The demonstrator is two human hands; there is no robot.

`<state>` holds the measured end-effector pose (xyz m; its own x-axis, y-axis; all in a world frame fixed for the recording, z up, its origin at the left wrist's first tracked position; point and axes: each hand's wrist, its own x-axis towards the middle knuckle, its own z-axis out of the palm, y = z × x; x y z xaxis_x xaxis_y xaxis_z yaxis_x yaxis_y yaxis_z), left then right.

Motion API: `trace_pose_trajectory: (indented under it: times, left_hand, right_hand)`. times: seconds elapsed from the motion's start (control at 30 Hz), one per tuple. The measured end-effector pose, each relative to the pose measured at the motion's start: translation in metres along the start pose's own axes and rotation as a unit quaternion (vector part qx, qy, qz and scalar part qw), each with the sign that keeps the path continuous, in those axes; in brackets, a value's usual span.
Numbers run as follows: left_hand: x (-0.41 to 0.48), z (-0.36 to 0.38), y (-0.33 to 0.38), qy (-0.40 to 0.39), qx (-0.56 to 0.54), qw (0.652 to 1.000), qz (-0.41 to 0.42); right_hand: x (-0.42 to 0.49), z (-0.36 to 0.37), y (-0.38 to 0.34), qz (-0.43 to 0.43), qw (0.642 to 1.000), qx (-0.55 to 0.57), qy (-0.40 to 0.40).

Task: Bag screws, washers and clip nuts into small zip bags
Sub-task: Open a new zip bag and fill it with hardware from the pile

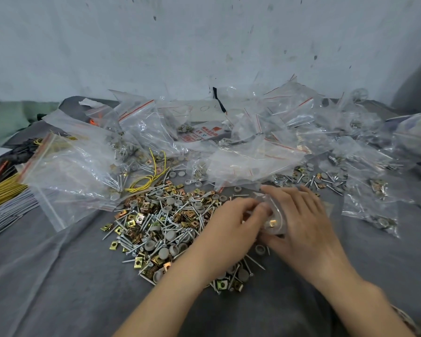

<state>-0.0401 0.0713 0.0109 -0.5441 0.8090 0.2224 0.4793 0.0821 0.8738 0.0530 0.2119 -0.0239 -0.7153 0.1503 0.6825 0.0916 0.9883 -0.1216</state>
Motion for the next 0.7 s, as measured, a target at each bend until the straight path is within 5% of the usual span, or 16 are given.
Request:
trace_pose_trajectory:
  times: [0.2, 0.7]
  left_hand:
    - [0.0014, 0.0025, -0.005, 0.03, 0.013, 0.999, -0.027]
    - [-0.0003, 0.0051, -0.004, -0.036, -0.031, 0.996, -0.079]
  right_hand:
    - [-0.0002, 0.0047, -0.0062, -0.03, 1.0, -0.001, -0.008]
    - [-0.001, -0.0041, -0.0094, -0.008, 0.998, 0.025, -0.055]
